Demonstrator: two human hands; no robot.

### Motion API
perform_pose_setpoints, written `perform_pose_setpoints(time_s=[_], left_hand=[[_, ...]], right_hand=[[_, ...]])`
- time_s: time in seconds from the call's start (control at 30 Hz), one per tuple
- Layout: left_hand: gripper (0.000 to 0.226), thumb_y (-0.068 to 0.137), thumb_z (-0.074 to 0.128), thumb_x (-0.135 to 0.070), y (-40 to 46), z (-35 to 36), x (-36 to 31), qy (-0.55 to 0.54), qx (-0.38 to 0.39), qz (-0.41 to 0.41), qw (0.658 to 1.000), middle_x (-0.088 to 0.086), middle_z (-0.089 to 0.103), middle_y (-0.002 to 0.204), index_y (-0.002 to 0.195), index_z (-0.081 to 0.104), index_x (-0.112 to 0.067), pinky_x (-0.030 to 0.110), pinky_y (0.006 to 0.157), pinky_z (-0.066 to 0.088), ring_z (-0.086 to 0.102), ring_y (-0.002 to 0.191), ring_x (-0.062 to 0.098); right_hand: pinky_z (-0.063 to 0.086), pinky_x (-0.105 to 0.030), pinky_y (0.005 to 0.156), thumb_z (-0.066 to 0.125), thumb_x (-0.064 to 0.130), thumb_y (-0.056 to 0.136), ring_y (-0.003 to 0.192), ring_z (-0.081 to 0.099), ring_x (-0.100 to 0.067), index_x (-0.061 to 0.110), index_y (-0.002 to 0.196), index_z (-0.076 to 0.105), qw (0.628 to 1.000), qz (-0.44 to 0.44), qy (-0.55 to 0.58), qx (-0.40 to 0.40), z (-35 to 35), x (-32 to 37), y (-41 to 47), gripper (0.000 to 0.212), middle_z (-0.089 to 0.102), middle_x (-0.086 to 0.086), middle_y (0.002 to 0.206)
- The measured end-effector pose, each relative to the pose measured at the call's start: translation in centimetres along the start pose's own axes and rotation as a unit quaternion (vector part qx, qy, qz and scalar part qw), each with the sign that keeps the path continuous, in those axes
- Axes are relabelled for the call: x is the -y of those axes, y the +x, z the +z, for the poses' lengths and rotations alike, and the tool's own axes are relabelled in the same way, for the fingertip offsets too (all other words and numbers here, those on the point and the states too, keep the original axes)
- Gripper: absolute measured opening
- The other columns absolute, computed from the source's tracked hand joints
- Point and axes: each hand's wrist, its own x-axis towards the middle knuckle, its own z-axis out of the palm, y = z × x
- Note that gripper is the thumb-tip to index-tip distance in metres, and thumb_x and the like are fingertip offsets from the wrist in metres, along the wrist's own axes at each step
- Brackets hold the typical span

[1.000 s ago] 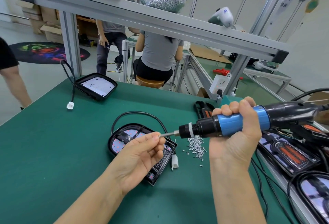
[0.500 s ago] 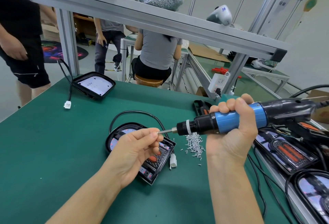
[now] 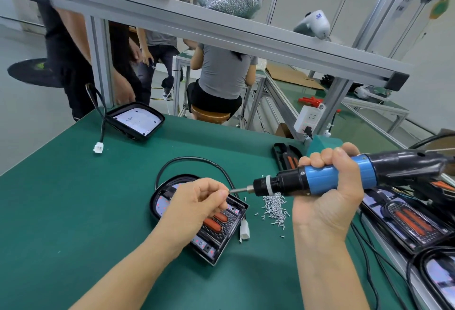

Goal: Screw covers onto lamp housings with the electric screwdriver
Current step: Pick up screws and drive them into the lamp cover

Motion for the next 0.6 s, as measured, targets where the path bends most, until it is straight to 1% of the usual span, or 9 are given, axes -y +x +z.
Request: perform_pose_setpoints(time_s=[0.03, 0.1, 0.17, 0.23, 0.27, 0.33, 0.4, 0.5, 0.6], left_hand=[[0.016, 0.093, 0.056, -0.009, 0.1, -0.2, 0.2, 0.036, -0.007, 0.008, 0.999, -0.001, 0.063, 0.067, 0.082, 0.065, -0.013, 0.036, 0.063, 0.057, 0.065, 0.07, 0.03], [0.019, 0.096, 0.052, -0.013, 0.2, -0.5, 0.6, 0.101, -0.013, 0.017, 0.995, 0.003, 0.062, 0.072, 0.079, 0.059, -0.018, 0.042, 0.066, 0.058, 0.069, 0.069, 0.024], [0.022, 0.097, 0.048, -0.016, -0.1, -0.3, 0.9, 0.169, -0.009, 0.03, 0.985, 0.002, 0.064, 0.075, 0.077, 0.054, -0.022, 0.042, 0.067, 0.056, 0.07, 0.064, 0.015], [0.021, 0.097, 0.047, -0.017, -0.2, 0.0, 1.2, 0.216, -0.012, 0.046, 0.975, -0.001, 0.064, 0.076, 0.078, 0.053, -0.023, 0.042, 0.069, 0.055, 0.07, 0.062, 0.012], [0.021, 0.097, 0.048, -0.017, -0.1, 0.2, 1.4, 0.233, -0.017, 0.058, 0.971, -0.002, 0.064, 0.076, 0.078, 0.054, -0.024, 0.042, 0.069, 0.055, 0.069, 0.062, 0.011], [0.018, 0.095, 0.051, -0.016, 0.3, 0.4, 1.6, 0.275, -0.027, 0.097, 0.956, -0.008, 0.06, 0.075, 0.079, 0.058, -0.022, 0.042, 0.07, 0.054, 0.067, 0.07, 0.012], [0.014, 0.094, 0.052, -0.017, 0.9, 0.7, 1.5, 0.323, -0.021, 0.126, 0.938, -0.016, 0.054, 0.076, 0.084, 0.061, -0.019, 0.041, 0.074, 0.053, 0.064, 0.078, 0.015], [0.013, 0.095, 0.052, -0.018, 1.6, 1.2, 1.7, 0.342, -0.001, 0.118, 0.932, -0.016, 0.049, 0.079, 0.087, 0.062, -0.016, 0.041, 0.075, 0.053, 0.063, 0.08, 0.019], [0.013, 0.094, 0.051, -0.017, 1.8, 1.4, 2.3, 0.357, 0.006, 0.11, 0.928, -0.015, 0.046, 0.076, 0.086, 0.062, -0.014, 0.041, 0.074, 0.053, 0.06, 0.079, 0.019]], right_hand=[[0.047, -0.021, 0.058, 0.056, 0.005, 0.072, 0.051, 0.048, -0.008, 0.02, 0.089, 0.051, 1.0, -0.003, -0.01, -0.002, -0.1, -0.2, 0.1, 0.023, 0.048, 0.007, 0.058], [0.047, -0.021, 0.058, 0.056, 0.003, 0.072, 0.051, 0.048, -0.009, 0.02, 0.09, 0.052, 0.999, -0.016, -0.042, -0.009, -0.6, -0.6, 0.1, 0.026, 0.048, 0.006, 0.057], [0.047, -0.023, 0.058, 0.056, 0.0, 0.072, 0.051, 0.049, -0.011, 0.019, 0.092, 0.053, 0.996, -0.038, -0.082, -0.01, -1.2, -1.1, 0.2, 0.028, 0.048, 0.004, 0.057], [0.047, -0.024, 0.057, 0.057, -0.003, 0.073, 0.05, 0.05, -0.013, 0.018, 0.093, 0.053, 0.991, -0.057, -0.122, 0.002, -1.6, -1.6, 0.1, 0.029, 0.049, 0.002, 0.058], [0.047, -0.025, 0.057, 0.057, -0.004, 0.073, 0.05, 0.05, -0.014, 0.018, 0.093, 0.053, 0.988, -0.063, -0.139, 0.011, -1.8, -1.9, 0.1, 0.029, 0.051, 0.003, 0.058], [0.047, -0.025, 0.056, 0.057, -0.004, 0.072, 0.05, 0.05, -0.015, 0.016, 0.094, 0.052, 0.983, -0.07, -0.165, 0.027, -1.8, -2.5, 0.1, 0.03, 0.053, 0.004, 0.056], [0.046, -0.026, 0.056, 0.058, -0.003, 0.072, 0.05, 0.051, -0.016, 0.016, 0.094, 0.053, 0.98, -0.073, -0.183, 0.035, -1.8, -3.1, 0.2, 0.03, 0.055, 0.004, 0.057], [0.046, -0.027, 0.058, 0.059, -0.001, 0.071, 0.052, 0.051, -0.019, 0.019, 0.093, 0.055, 0.974, -0.073, -0.21, 0.044, -1.9, -3.4, 0.1, 0.03, 0.056, 0.003, 0.057], [0.045, -0.028, 0.059, 0.06, 0.0, 0.071, 0.055, 0.05, -0.022, 0.025, 0.089, 0.058, 0.97, -0.073, -0.227, 0.053, -2.2, -3.5, -0.1, 0.03, 0.056, 0.002, 0.057]])
